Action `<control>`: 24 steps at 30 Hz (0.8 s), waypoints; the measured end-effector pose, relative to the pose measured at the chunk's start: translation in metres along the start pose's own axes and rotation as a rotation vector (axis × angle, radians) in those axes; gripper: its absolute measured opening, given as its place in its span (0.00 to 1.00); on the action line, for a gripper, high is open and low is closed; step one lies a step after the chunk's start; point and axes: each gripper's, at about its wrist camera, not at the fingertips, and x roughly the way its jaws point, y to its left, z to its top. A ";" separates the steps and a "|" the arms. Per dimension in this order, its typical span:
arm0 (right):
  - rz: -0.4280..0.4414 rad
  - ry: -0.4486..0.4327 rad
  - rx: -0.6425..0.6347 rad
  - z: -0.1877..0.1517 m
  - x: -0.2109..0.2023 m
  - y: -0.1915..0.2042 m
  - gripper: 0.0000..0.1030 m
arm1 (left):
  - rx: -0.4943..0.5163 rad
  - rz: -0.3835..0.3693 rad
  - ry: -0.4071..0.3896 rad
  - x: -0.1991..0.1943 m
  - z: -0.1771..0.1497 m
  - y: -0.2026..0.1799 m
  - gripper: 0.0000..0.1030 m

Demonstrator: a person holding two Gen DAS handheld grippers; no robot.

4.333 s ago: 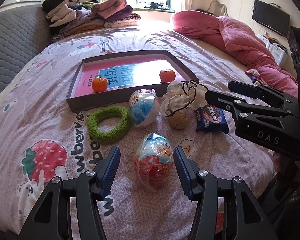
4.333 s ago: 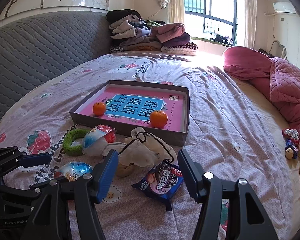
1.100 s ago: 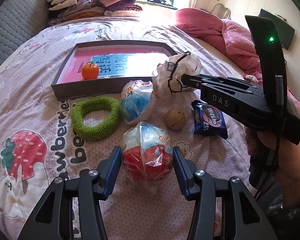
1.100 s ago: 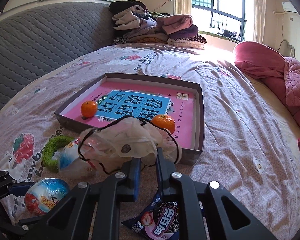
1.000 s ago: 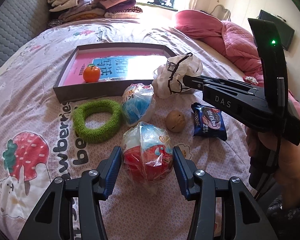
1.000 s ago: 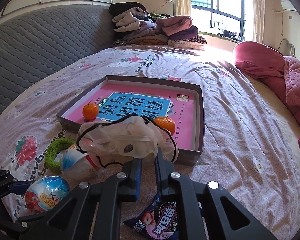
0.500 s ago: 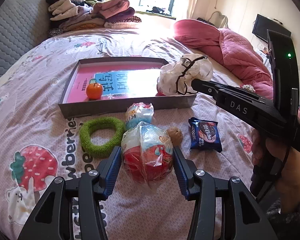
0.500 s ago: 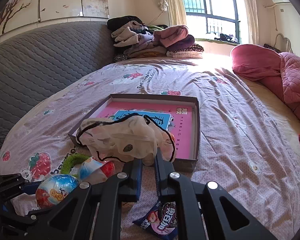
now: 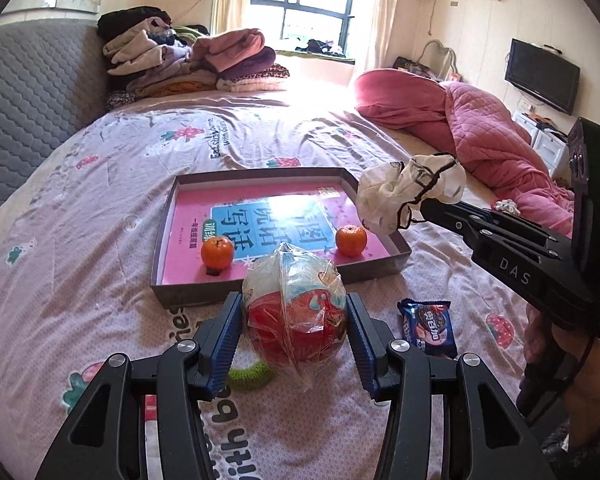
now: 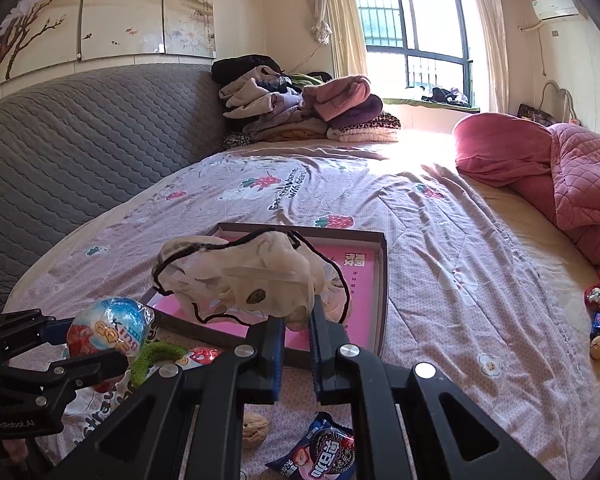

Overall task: Organize objects
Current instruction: 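Carry the clear bag over the box with the left tool while the right tool carries the white cloth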

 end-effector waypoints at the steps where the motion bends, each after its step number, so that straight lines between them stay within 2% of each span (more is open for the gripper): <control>1: 0.001 -0.003 -0.002 0.002 0.000 0.000 0.11 | 0.000 -0.001 0.000 0.001 0.003 0.001 0.51; 24: 0.006 -0.025 -0.055 0.032 0.026 0.007 0.11 | 0.029 0.029 -0.044 0.024 0.052 0.012 0.51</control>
